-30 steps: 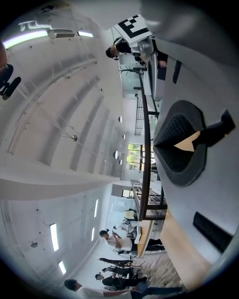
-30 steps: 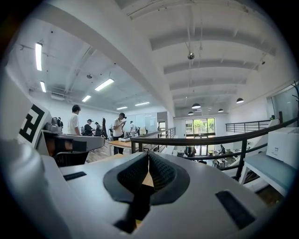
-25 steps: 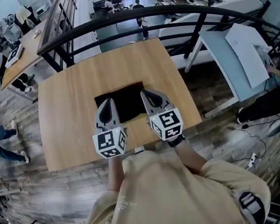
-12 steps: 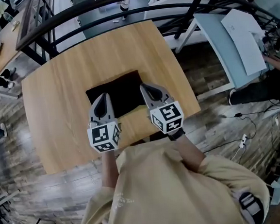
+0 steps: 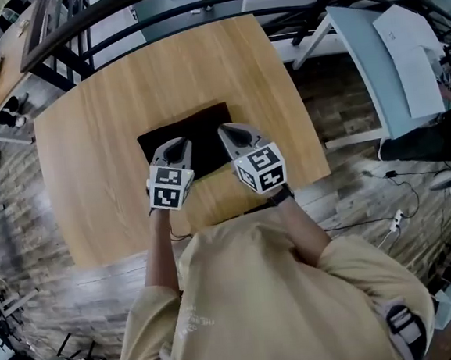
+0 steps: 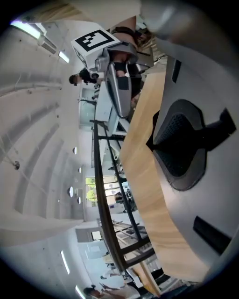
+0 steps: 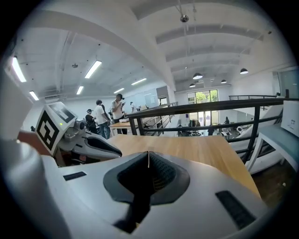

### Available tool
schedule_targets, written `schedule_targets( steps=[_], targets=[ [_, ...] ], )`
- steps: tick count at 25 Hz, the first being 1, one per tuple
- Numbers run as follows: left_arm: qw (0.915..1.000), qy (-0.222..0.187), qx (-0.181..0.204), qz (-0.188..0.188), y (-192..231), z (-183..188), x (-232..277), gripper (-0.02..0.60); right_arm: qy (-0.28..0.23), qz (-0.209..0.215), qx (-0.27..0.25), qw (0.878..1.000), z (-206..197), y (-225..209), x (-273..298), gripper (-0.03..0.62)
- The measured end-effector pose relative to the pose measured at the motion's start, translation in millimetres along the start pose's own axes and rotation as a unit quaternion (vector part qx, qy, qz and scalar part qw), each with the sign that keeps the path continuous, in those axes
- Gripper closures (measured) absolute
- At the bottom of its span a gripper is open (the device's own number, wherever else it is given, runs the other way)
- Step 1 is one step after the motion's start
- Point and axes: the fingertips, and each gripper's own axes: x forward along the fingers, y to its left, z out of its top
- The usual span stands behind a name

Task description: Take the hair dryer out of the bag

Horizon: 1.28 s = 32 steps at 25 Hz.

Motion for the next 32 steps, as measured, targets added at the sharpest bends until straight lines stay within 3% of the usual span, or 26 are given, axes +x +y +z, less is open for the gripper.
schedule_targets(
  steps=[6,11,14,25,32],
  targets=[
    [0.9917,0.091,0.066,-0.063,-6,-36,47,0.433,0.014,0.004,0.002,1.000,-11,-16,12,0.579],
    [0.9704,0.155,0.147,-0.112,-11,-68,76,0.292,0.029,0.002,-0.003,1.000,-23,-26,12,0.579],
    [0.9603,0.180,0.169,-0.131,-9,-81,90,0.273,0.036,0.001,-0.003,0.999,-30,-31,11,0.579],
    [0.9484,0.238,0.155,-0.140,-1,-111,111,0.358,0.053,-0.003,0.003,0.999,-46,-48,5,0.579],
    [0.9495,0.235,0.141,-0.152,-12,-109,109,0.456,0.054,-0.007,0.022,0.998,-53,-64,0,0.579]
  ],
)
